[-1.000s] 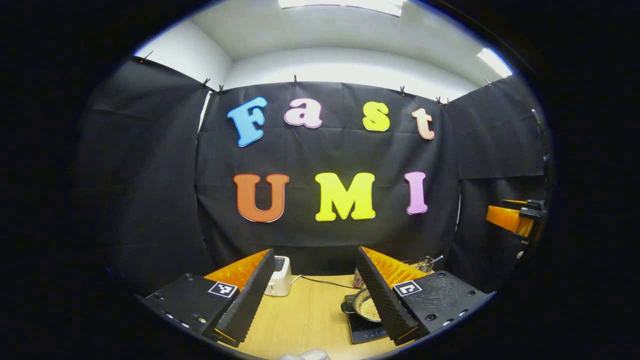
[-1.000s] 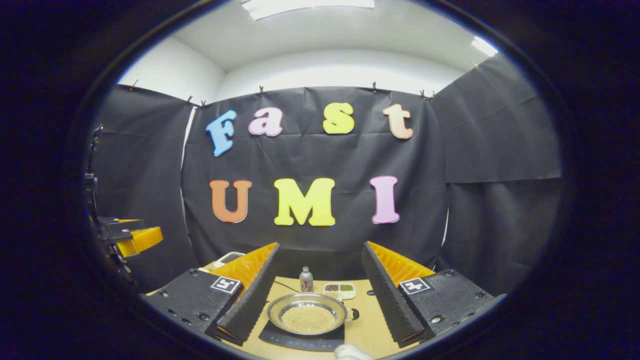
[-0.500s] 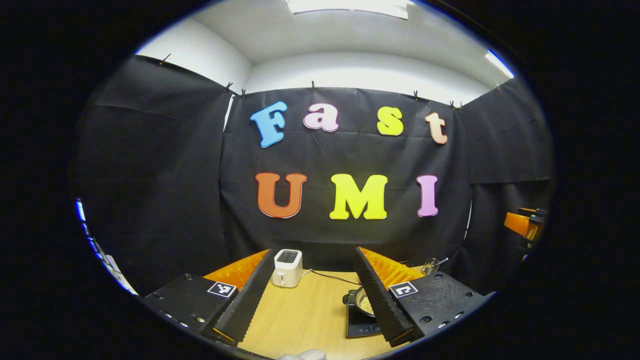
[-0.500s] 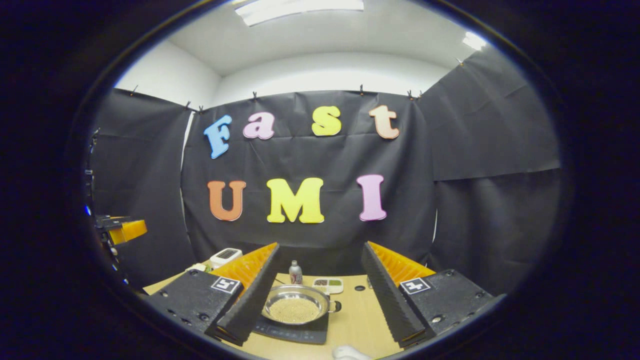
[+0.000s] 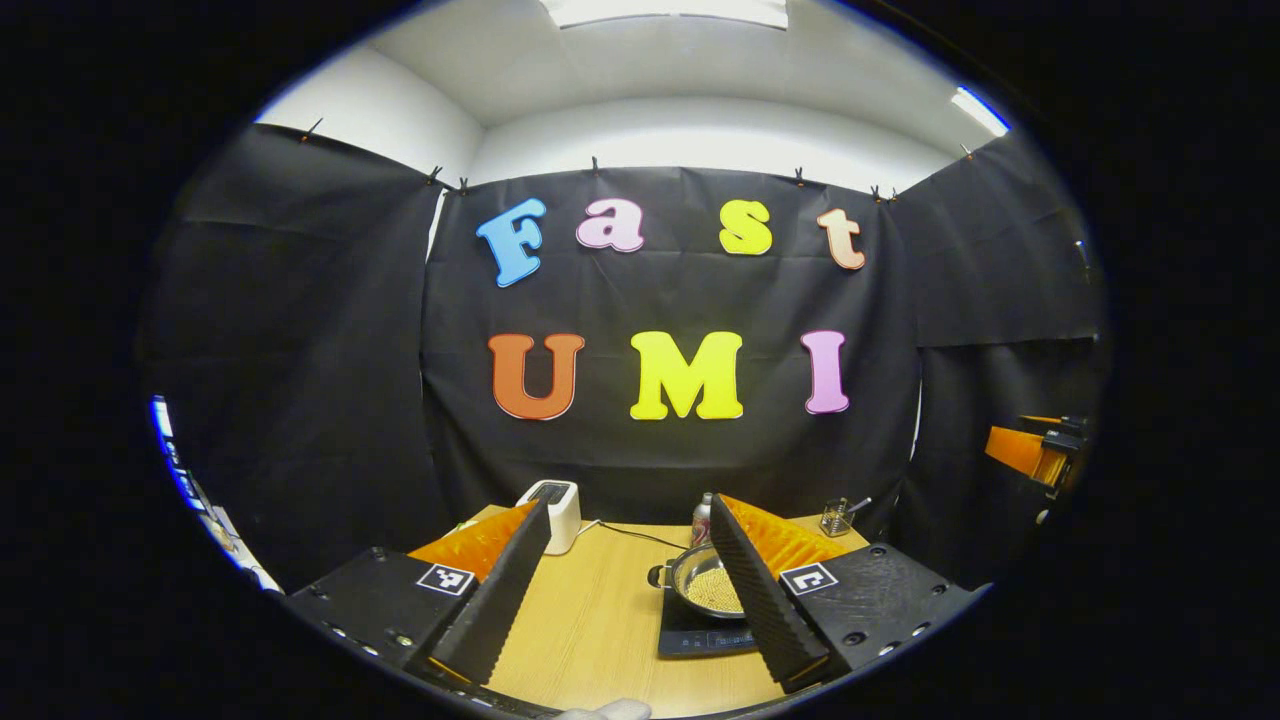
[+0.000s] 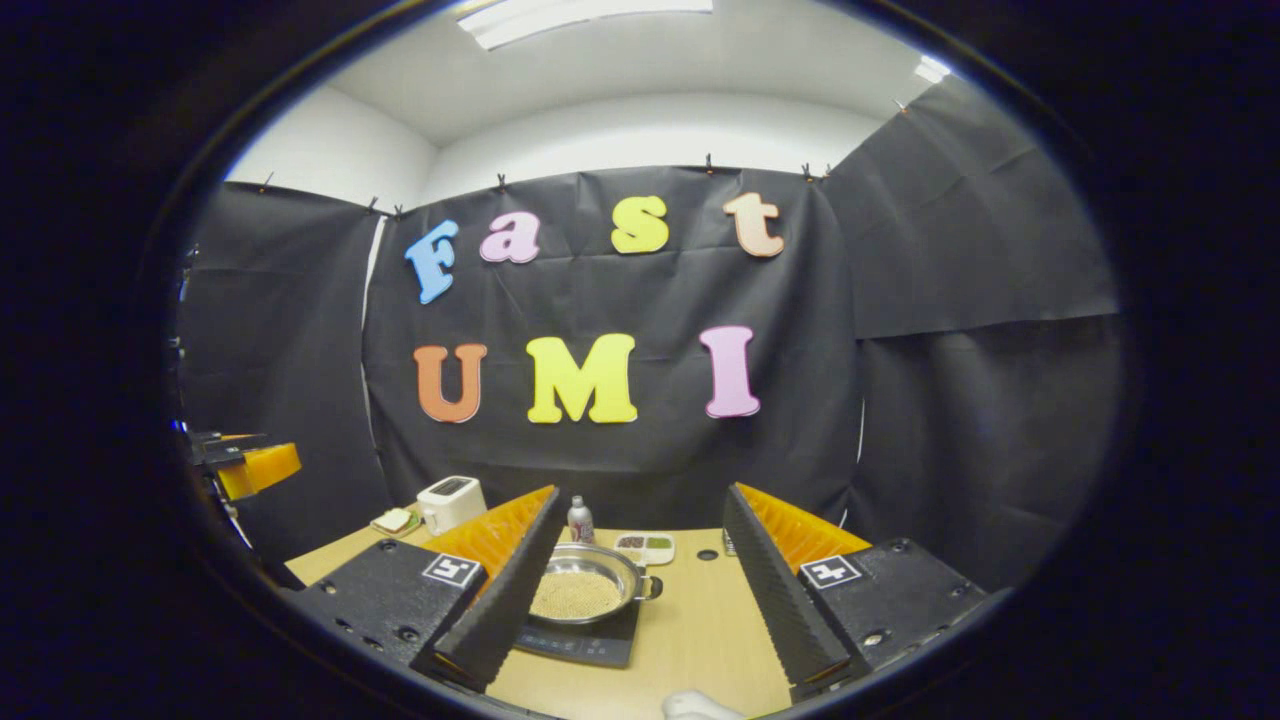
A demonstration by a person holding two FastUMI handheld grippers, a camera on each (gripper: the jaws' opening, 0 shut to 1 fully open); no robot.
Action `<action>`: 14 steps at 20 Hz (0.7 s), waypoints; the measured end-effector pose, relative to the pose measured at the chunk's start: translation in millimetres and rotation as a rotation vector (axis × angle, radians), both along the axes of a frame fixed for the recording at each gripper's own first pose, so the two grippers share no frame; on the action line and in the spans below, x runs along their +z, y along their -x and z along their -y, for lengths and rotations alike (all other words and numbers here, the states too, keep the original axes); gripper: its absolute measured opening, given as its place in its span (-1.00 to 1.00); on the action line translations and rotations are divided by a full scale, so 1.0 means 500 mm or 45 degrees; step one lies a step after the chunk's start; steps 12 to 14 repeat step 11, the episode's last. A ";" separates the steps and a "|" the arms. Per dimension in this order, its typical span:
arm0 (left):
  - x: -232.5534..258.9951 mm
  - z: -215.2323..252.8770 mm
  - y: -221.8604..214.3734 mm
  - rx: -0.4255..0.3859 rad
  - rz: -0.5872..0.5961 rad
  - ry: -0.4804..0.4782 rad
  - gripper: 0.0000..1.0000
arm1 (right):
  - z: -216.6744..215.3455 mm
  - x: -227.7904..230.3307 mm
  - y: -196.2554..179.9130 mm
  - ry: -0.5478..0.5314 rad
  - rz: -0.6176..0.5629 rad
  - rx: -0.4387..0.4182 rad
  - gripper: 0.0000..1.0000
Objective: First push the handle of the pot to place it horizontally, then grasp the pot with both hands and set it on the induction cooktop.
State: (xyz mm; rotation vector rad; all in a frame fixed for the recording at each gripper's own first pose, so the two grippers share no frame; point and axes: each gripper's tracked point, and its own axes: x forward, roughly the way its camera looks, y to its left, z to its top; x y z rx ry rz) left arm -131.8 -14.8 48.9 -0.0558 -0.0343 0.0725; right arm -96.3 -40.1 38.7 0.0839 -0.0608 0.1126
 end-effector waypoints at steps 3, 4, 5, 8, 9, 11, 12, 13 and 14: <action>0.002 0.020 -0.001 -0.008 -0.003 0.007 0.90 | 0.015 -0.003 0.004 0.013 -0.001 -0.004 1.00; 0.000 0.026 -0.003 -0.012 -0.010 0.011 0.90 | 0.019 -0.002 0.003 0.017 0.003 -0.007 1.00; 0.001 0.032 -0.005 -0.020 -0.016 0.013 0.90 | 0.024 -0.001 0.004 0.019 0.004 -0.011 1.00; -0.008 0.038 -0.012 -0.031 -0.016 -0.001 0.91 | 0.035 0.006 0.007 0.023 0.015 -0.013 1.00; -0.003 0.042 -0.014 -0.037 -0.012 -0.005 0.91 | 0.037 0.008 0.007 0.019 0.017 -0.013 1.00; 0.003 0.051 -0.020 -0.049 -0.008 -0.008 0.89 | 0.042 0.014 0.005 0.015 0.019 -0.023 1.00; 0.003 0.051 -0.020 -0.049 -0.008 -0.008 0.89 | 0.042 0.014 0.005 0.015 0.019 -0.023 1.00; 0.003 0.051 -0.020 -0.049 -0.008 -0.008 0.89 | 0.042 0.014 0.005 0.015 0.019 -0.023 1.00; 0.003 0.051 -0.020 -0.049 -0.008 -0.008 0.89 | 0.042 0.014 0.005 0.015 0.019 -0.023 1.00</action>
